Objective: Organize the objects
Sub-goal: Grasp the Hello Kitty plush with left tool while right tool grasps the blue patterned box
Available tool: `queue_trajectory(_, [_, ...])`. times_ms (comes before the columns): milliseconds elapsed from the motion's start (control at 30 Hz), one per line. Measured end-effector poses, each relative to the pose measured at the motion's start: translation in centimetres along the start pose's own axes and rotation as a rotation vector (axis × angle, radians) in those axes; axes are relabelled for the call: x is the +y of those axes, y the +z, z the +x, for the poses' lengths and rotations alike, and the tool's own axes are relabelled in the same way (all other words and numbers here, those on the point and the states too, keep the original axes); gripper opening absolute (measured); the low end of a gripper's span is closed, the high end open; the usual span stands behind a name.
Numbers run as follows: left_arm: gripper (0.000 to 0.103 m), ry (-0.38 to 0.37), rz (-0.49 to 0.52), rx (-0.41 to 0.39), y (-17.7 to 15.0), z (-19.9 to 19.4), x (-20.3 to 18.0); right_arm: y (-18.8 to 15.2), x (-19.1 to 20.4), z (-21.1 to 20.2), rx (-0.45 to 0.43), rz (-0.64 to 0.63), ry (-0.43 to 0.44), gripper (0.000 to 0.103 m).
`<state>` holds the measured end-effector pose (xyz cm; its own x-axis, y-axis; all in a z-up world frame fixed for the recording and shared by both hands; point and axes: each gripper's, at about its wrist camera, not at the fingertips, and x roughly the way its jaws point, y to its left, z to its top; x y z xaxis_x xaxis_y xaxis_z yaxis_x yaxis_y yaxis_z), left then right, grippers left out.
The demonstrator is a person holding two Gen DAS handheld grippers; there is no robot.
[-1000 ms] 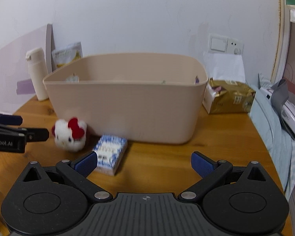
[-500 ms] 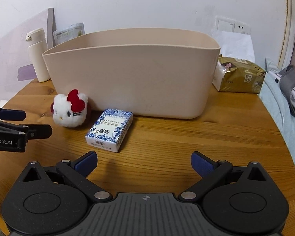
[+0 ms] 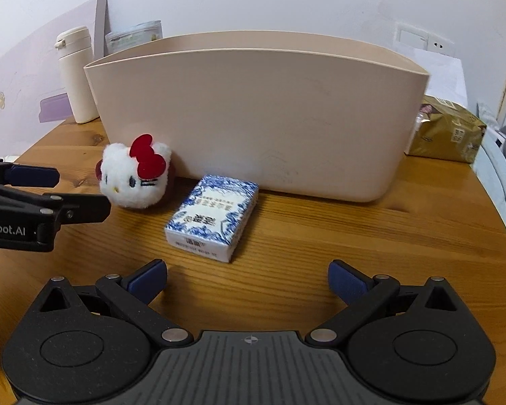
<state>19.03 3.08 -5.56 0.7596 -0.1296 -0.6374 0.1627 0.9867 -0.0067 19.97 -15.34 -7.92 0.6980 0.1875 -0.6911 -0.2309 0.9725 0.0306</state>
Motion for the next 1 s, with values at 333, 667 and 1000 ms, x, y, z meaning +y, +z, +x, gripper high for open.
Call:
queue_trajectory(333, [0.09,-0.04,-0.008,-0.01,1.7,1.2,-0.5,1.5,1.4,1.9,-0.008,-0.025,-0.018,0.103])
queue_trajectory(667, [0.09,-0.065,-0.008,-0.001,2.7,2.6,-1.7,2.3,0.3,2.8,-0.011,0.012,-0.065,0.103])
queue_trajectory(1000, [0.09,-0.009,-0.029,0.037,2.7,4.2,-2.3,1.9,-1.5,2.5,-0.029,0.035,-0.089,0.094])
